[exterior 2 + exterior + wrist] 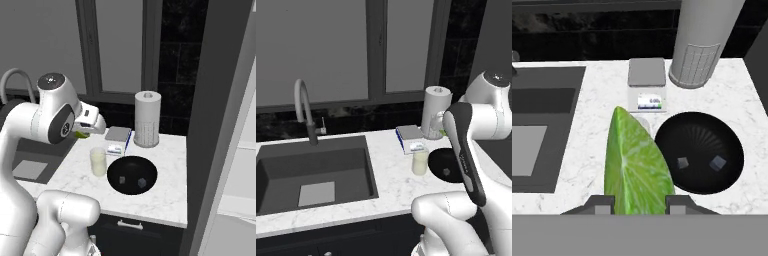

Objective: Grab a lemon wedge from the fridge and one ice cube from the ice bowl, and put them in the glass of lemonade.

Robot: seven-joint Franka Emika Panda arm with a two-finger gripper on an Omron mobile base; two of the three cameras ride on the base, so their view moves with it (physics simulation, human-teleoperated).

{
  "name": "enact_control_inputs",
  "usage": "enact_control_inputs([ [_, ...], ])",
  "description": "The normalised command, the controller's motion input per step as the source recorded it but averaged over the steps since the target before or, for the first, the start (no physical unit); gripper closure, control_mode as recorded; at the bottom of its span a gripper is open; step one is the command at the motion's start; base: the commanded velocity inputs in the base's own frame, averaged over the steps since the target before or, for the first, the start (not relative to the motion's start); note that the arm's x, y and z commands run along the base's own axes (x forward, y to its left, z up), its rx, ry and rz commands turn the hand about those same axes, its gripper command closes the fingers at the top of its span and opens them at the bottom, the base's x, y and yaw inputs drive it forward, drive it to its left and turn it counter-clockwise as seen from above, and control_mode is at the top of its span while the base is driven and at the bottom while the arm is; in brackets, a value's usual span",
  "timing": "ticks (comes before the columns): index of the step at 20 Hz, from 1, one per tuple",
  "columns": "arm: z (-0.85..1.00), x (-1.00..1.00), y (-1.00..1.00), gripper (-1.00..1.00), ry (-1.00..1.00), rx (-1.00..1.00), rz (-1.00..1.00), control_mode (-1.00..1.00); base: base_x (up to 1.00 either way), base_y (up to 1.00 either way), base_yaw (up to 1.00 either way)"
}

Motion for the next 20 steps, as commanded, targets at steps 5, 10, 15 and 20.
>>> enact_control_inputs([
  [5, -0.12, 0.04, 0.21, 1.0, -0.03, -0.04, 0.05, -1.0, 0.0, 0.0, 0.0],
  [10, -0.01, 0.0, 0.33, 1.0, 0.0, -0.01, 0.01, -1.0, 0.0, 0.0, 0.0],
  [15, 0.0, 0.0, 0.25, 1.0, 0.0, 0.0, 0.0, -1.0, 0.0, 0.0, 0.0],
  [20, 0.0, 0.26, -0.01, 1.0, 0.0, 0.0, 0.04, -1.0, 0.0, 0.0, 0.0],
])
